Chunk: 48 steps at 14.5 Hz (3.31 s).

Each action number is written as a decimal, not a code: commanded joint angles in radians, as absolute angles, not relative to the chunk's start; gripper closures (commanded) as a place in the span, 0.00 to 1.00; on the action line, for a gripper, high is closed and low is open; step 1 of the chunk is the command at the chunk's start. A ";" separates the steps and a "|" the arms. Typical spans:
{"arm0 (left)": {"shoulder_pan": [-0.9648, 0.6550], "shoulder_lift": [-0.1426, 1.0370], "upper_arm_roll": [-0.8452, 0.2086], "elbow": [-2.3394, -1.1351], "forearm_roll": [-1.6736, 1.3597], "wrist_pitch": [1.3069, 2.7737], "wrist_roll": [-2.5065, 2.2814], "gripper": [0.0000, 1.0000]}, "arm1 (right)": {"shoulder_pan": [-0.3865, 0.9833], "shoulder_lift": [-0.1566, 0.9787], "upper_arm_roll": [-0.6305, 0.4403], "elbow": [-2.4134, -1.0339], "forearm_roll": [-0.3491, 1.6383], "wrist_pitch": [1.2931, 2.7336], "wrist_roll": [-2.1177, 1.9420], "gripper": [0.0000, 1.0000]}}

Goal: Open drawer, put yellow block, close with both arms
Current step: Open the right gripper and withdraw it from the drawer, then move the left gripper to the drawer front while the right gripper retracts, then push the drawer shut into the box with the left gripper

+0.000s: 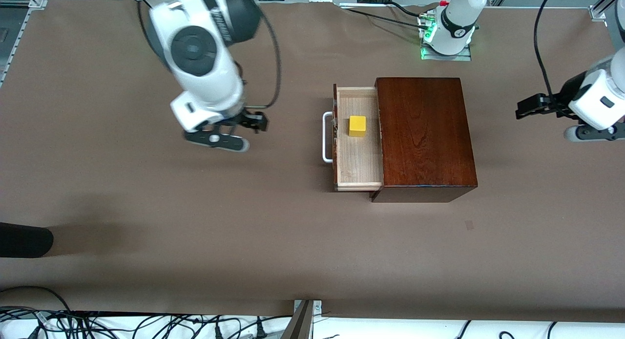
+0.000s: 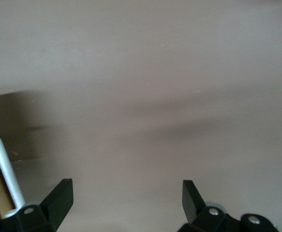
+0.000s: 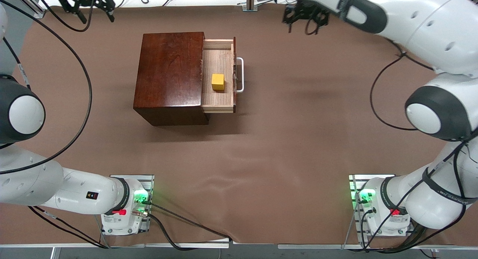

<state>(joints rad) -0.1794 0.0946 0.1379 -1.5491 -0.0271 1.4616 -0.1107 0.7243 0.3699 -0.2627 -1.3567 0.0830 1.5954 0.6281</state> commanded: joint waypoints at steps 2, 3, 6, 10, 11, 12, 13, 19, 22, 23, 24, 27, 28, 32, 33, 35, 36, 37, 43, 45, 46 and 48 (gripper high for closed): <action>-0.205 0.129 0.031 -1.468 -0.052 1.422 -0.309 0.00 | 0.735 0.255 -0.391 -1.473 0.098 1.585 0.435 0.00; -0.210 0.144 -0.007 -1.463 -0.054 1.422 -0.383 0.00 | 0.733 0.250 -0.434 -1.473 0.100 1.560 0.373 0.00; -0.239 0.202 -0.115 -1.442 -0.055 1.428 -0.637 0.00 | 0.733 0.216 -0.566 -1.473 0.113 1.504 0.200 0.00; -0.337 0.310 -0.186 -1.364 -0.054 1.436 -0.961 0.00 | 0.733 0.199 -0.718 -1.482 0.115 1.467 0.010 0.00; -0.385 0.330 -0.184 -1.359 -0.052 1.445 -1.006 0.00 | 0.735 0.195 -0.750 -1.499 0.115 1.468 -0.024 0.00; -0.423 0.343 -0.181 -1.361 -0.049 1.484 -1.072 0.00 | 0.735 0.175 -0.779 -1.523 0.114 1.474 -0.047 0.00; -0.440 0.363 -0.184 -1.359 -0.054 1.518 -1.157 0.00 | 0.735 0.155 -0.804 -1.546 0.110 1.482 -0.063 0.00; -0.613 0.569 -0.186 -1.283 -0.054 1.802 -1.543 0.00 | 0.733 0.152 -0.838 -1.529 0.110 1.508 -0.067 0.00; -0.672 0.643 -0.183 -1.252 -0.051 1.870 -1.640 0.00 | 0.733 0.152 -0.833 -1.522 0.104 1.506 -0.067 0.00; -0.681 0.656 -0.183 -1.252 -0.051 1.887 -1.653 0.00 | 0.733 0.155 -0.833 -1.520 0.100 1.508 -0.066 0.00; -0.683 0.666 -0.183 -1.255 -0.049 1.896 -1.660 0.11 | 0.733 0.158 -0.831 -1.516 0.094 1.508 -0.066 0.00; -0.683 0.683 -0.184 -1.255 -0.055 1.899 -1.655 0.67 | 0.733 0.160 -0.834 -1.516 0.092 1.511 -0.060 0.00; -0.681 0.693 -0.184 -1.258 -0.054 1.899 -1.649 0.94 | 0.733 0.158 -0.834 -1.516 0.092 1.508 -0.060 0.00; -0.678 0.726 -0.184 -1.273 -0.052 1.898 -1.651 1.00 | 0.663 0.156 -0.751 -1.516 0.091 1.500 -0.057 0.00; -0.675 0.727 -0.184 -1.275 -0.054 1.898 -1.651 1.00 | 0.605 0.149 -0.680 -1.519 0.091 1.497 -0.057 0.00; -0.664 0.724 -0.175 -1.281 -0.051 1.896 -1.648 1.00 | 0.479 0.134 -0.541 -1.519 0.091 1.497 -0.055 0.00; -0.654 0.723 -0.172 -1.281 -0.049 1.894 -1.646 1.00 | 0.435 0.127 -0.484 -1.520 0.084 1.496 -0.055 0.00; -0.647 0.723 -0.170 -1.281 -0.041 1.891 -1.646 1.00 | 0.396 0.115 -0.436 -1.526 0.071 1.496 -0.054 0.00; -0.641 0.712 -0.124 -1.305 -0.034 1.829 -1.566 1.00 | 0.117 0.094 -0.128 -1.535 0.041 1.497 -0.054 0.00; -0.635 0.701 -0.106 -1.305 -0.034 1.792 -1.530 1.00 | 0.074 0.078 -0.088 -1.558 0.037 1.506 -0.054 0.00; -0.631 0.693 -0.103 -1.316 -0.034 1.778 -1.508 1.00 | 0.046 0.075 -0.056 -1.562 0.029 1.508 -0.052 0.00; -0.614 0.661 -0.101 -1.360 -0.034 1.766 -1.470 1.00 | 0.035 0.043 -0.045 -1.612 0.023 1.551 -0.049 0.00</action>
